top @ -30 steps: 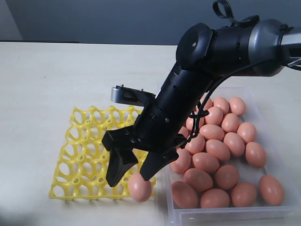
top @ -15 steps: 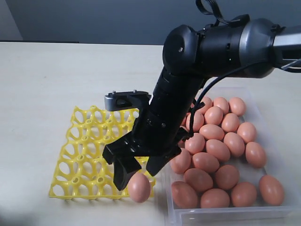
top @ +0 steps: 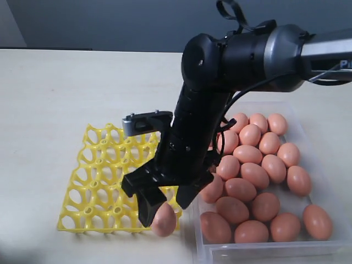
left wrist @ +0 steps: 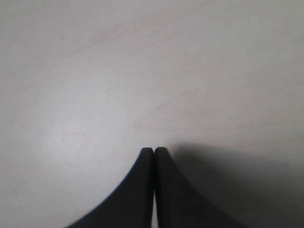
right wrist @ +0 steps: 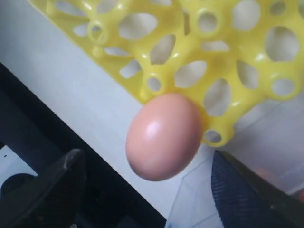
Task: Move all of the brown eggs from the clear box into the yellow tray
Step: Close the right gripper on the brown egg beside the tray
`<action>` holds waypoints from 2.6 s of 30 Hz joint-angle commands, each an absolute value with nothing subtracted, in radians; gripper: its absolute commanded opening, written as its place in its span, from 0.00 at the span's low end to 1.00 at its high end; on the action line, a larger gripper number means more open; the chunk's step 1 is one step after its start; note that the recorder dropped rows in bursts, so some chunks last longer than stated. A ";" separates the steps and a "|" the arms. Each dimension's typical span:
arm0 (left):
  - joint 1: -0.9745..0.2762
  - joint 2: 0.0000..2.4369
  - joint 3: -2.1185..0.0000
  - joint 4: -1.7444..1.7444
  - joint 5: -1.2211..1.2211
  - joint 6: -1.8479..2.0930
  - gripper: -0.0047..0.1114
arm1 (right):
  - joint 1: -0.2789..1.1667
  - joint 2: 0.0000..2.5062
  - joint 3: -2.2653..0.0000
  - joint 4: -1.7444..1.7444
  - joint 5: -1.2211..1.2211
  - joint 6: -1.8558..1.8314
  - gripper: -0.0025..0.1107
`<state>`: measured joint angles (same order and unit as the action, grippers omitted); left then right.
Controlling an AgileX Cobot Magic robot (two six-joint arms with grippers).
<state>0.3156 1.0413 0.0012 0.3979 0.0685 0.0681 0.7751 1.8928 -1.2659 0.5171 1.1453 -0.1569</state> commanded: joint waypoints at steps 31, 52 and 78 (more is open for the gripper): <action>0.317 1.040 0.000 0.395 0.060 0.064 0.04 | 0.829 1.911 -1.276 0.479 1.107 -0.066 0.58; 0.317 1.040 0.000 0.395 0.060 0.064 0.04 | 0.829 1.964 -1.286 0.499 1.140 0.008 0.60; 0.317 1.040 0.000 0.395 0.060 0.064 0.04 | 0.829 1.964 -1.400 0.416 1.217 0.008 0.02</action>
